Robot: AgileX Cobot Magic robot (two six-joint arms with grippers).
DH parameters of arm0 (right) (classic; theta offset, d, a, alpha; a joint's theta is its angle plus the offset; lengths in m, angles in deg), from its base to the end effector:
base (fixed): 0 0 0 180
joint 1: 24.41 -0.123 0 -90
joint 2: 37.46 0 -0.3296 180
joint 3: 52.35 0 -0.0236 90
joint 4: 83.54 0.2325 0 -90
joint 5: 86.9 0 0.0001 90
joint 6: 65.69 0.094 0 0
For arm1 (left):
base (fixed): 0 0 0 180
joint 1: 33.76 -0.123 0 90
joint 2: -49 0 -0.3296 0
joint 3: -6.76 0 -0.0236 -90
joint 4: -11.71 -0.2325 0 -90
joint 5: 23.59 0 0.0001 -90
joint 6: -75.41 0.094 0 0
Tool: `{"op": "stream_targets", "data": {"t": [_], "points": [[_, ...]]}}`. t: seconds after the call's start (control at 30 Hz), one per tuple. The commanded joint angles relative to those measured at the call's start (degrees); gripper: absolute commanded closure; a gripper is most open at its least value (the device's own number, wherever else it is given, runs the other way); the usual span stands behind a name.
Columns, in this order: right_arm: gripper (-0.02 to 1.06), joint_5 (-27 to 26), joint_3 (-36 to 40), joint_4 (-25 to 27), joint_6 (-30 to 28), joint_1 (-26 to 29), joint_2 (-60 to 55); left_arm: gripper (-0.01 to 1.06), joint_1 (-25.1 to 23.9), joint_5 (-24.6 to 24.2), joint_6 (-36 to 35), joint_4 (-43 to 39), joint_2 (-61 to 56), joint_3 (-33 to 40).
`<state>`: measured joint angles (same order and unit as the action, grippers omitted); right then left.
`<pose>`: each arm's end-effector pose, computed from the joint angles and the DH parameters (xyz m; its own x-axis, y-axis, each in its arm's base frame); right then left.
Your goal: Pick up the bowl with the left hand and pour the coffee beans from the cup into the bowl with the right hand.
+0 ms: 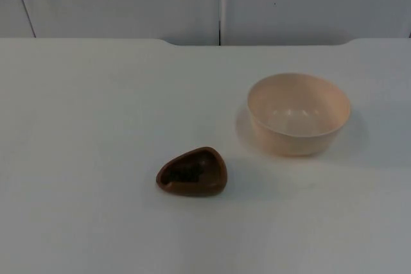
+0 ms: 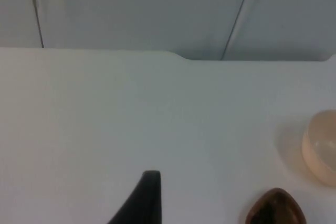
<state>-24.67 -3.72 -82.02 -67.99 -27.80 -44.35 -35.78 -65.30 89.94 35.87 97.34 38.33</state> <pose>-0.0658 -0.0017 0.2698 -0.4623 -0.0552 -0.8850 -0.0927 0.9956 -0.0137 0.0856 -0.0226 0.3892 -0.4979 -0.0845 -0.8631 0.1699 0.9665 -0.1926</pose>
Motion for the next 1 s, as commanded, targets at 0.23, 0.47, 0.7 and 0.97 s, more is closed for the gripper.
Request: {"op": "stream_targets", "data": {"t": [0.23, 0.47, 0.7, 0.97], "points": [[-0.01, -0.5, 0.1, -0.2, 0.3, 0.3, 0.2, 0.0, -0.1, -4.7, 3.7, 3.9, 9.5, -8.9], [-0.01, -0.5, 0.1, -0.2, 0.3, 0.3, 0.2, 0.0, 0.0, -7.0, 6.2, 8.4, 14.6, -14.8], [-0.01, -0.5, 0.1, -0.2, 0.3, 0.3, 0.2, 0.0, 3.8, -7.6, 6.2, 8.6, 18.2, -19.3], [-0.01, -0.5, 0.1, -0.2, 0.3, 0.3, 0.2, 0.0, 9.9, -7.0, 5.5, 8.6, 23.8, -22.0]]}}
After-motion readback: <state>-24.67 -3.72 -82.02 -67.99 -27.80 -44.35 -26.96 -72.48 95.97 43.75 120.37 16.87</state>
